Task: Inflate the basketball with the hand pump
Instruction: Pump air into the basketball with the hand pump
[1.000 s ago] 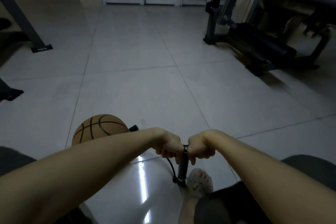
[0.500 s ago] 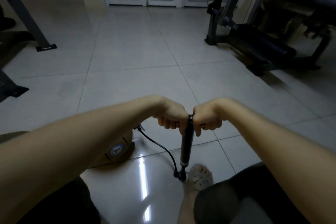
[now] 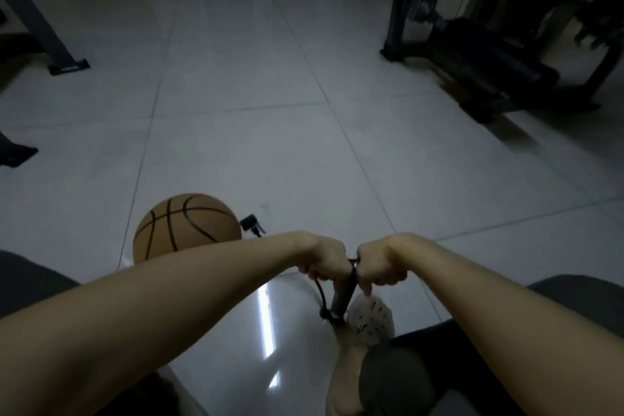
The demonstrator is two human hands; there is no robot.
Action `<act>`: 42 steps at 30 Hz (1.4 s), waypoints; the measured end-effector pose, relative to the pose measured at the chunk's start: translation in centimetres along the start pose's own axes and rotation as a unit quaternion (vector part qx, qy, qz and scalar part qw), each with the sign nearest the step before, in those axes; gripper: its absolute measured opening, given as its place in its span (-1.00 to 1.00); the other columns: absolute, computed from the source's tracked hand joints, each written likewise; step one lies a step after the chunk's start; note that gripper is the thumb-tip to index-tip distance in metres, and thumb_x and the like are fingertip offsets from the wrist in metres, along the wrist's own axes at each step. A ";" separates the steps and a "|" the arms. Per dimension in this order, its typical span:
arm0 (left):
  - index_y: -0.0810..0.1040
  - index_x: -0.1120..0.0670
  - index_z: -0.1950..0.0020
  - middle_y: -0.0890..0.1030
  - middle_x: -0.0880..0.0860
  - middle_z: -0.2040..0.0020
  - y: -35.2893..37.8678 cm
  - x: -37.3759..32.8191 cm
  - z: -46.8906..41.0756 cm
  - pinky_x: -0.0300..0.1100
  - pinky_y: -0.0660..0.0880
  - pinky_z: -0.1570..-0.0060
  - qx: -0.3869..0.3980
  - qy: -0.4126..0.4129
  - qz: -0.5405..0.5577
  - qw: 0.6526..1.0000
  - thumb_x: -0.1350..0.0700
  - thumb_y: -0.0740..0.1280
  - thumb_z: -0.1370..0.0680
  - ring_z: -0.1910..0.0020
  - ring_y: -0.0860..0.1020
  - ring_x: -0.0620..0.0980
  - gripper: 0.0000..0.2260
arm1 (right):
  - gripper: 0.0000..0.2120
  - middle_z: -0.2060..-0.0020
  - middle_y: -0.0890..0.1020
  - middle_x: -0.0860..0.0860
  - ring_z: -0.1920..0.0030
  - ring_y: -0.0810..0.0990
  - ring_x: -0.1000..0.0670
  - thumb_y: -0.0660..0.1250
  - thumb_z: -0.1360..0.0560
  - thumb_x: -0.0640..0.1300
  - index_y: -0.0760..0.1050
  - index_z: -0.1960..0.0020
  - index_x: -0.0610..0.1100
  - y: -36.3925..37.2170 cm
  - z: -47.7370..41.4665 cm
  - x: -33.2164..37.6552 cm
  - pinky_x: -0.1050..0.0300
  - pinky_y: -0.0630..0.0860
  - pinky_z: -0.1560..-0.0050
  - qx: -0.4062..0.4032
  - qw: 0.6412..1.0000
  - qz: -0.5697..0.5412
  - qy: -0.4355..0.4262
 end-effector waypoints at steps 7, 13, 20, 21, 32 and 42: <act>0.30 -0.01 0.39 0.20 -0.04 0.45 -10.5 -2.7 9.7 -0.26 0.03 0.52 0.026 0.022 0.053 0.998 0.21 0.34 -0.54 0.51 0.12 -0.07 -0.65 | -0.68 0.50 0.27 0.01 0.51 0.17 0.04 0.42 -0.49 -0.22 0.37 0.36 -0.08 -9.9 10.9 2.4 0.21 0.10 0.47 -0.056 0.996 -0.051 -0.041; 0.26 -0.01 0.40 0.16 -0.04 0.46 -11.5 -3.1 10.0 -0.23 -0.01 0.49 0.023 0.022 0.049 0.998 0.23 0.32 -0.54 0.50 0.08 -0.07 -0.62 | -0.68 0.48 0.25 0.01 0.50 0.15 0.04 0.39 -0.48 -0.25 0.34 0.35 -0.07 -10.8 11.5 2.0 0.20 0.09 0.46 -0.059 0.997 -0.037 -0.040; 0.48 0.10 0.31 0.34 0.02 0.42 -2.7 -0.4 1.3 -0.22 0.15 0.44 0.025 0.012 0.074 0.997 0.22 0.37 -0.49 0.48 0.24 -0.02 -0.82 | -0.90 0.49 0.34 0.00 0.50 0.24 0.03 0.41 -0.46 -0.25 0.50 0.19 -0.16 -3.1 1.3 -0.1 0.14 0.18 0.43 0.049 0.999 -0.003 -0.013; 0.50 0.11 0.29 0.37 0.04 0.40 -2.0 -0.1 0.5 -0.22 0.19 0.44 0.021 0.017 0.075 0.997 0.20 0.38 -0.48 0.47 0.28 0.00 -0.84 | -0.92 0.49 0.34 0.00 0.50 0.24 0.02 0.41 -0.46 -0.25 0.52 0.17 -0.17 -2.3 0.5 -0.1 0.14 0.19 0.43 0.055 0.998 -0.002 -0.012; 0.50 0.11 0.27 0.37 0.05 0.36 -1.7 0.5 0.9 -0.22 0.22 0.47 0.025 -0.018 0.046 0.998 0.15 0.40 -0.50 0.45 0.30 0.00 -0.83 | -0.90 0.43 0.38 -0.02 0.46 0.28 0.03 0.39 -0.50 -0.21 0.56 0.00 -0.20 -2.0 0.4 0.6 0.14 0.25 0.41 0.034 0.999 0.002 -0.001; 0.26 -0.01 0.40 0.14 -0.03 0.43 -14.9 -3.5 9.5 -0.21 -0.02 0.47 0.051 0.036 0.050 0.997 0.22 0.33 -0.55 0.46 0.05 -0.05 -0.61 | -0.61 0.48 0.18 0.02 0.50 0.08 0.05 0.37 -0.50 -0.23 0.25 0.39 -0.03 -13.5 11.2 1.8 0.24 0.03 0.46 -0.033 0.995 -0.081 -0.038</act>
Point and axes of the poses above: each hand's wrist, its own z-axis away from the middle knuckle, its own y-axis out of the palm, x = y × z, the point moved 6 cm from there along -z, towards the middle knuckle
